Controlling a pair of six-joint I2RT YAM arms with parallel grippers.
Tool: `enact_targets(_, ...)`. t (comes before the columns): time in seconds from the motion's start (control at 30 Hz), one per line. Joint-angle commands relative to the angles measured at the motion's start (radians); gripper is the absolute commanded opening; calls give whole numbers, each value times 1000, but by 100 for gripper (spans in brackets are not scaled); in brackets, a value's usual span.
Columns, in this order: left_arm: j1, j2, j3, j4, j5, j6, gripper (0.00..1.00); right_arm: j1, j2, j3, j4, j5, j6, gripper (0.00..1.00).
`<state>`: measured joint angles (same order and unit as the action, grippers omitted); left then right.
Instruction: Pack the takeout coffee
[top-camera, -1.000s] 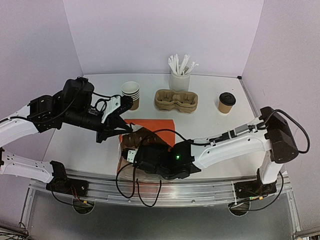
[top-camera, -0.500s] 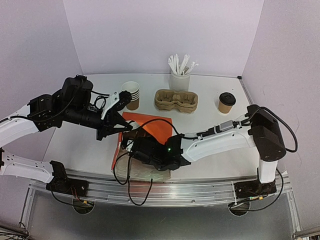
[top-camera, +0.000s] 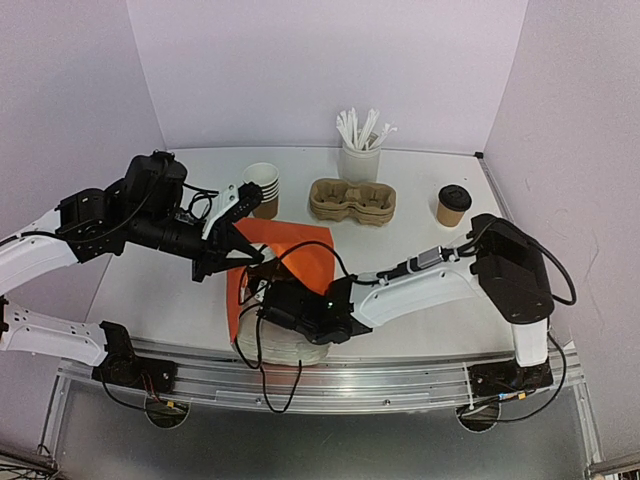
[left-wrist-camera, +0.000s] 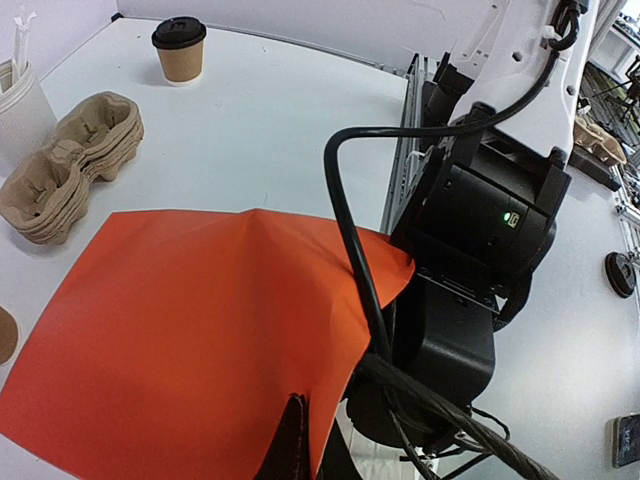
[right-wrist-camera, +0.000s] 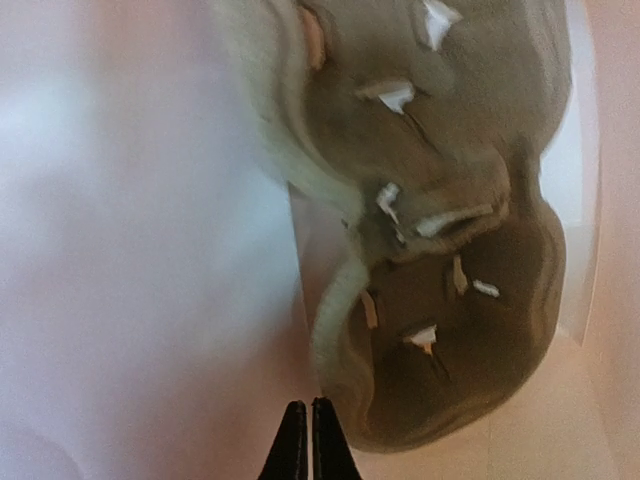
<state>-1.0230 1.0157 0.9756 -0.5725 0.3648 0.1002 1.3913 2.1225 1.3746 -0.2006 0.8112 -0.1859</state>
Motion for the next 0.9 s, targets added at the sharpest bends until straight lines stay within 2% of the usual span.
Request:
enact_targets(0.0, 3, -17, 32, 83, 78, -36, 0, -15, 40, 11, -19, 76, 84, 0)
enact_targets(0.23, 12, -20, 19, 73, 88, -24, 0, -46, -10, 11, -18, 110, 236, 0)
enact_targets(0.5, 12, -14, 7, 61, 163, -1, 0, -62, 20, 99, -20, 154, 287, 0)
enact_targets(0.67, 14, -20, -2, 63, 152, 1, 0, -67, 50, 147, -20, 118, 317, 0)
enact_targets(0.87, 39, -58, -43, 48, 102, 37, 0, -67, -21, 81, -15, 34, 383, 10)
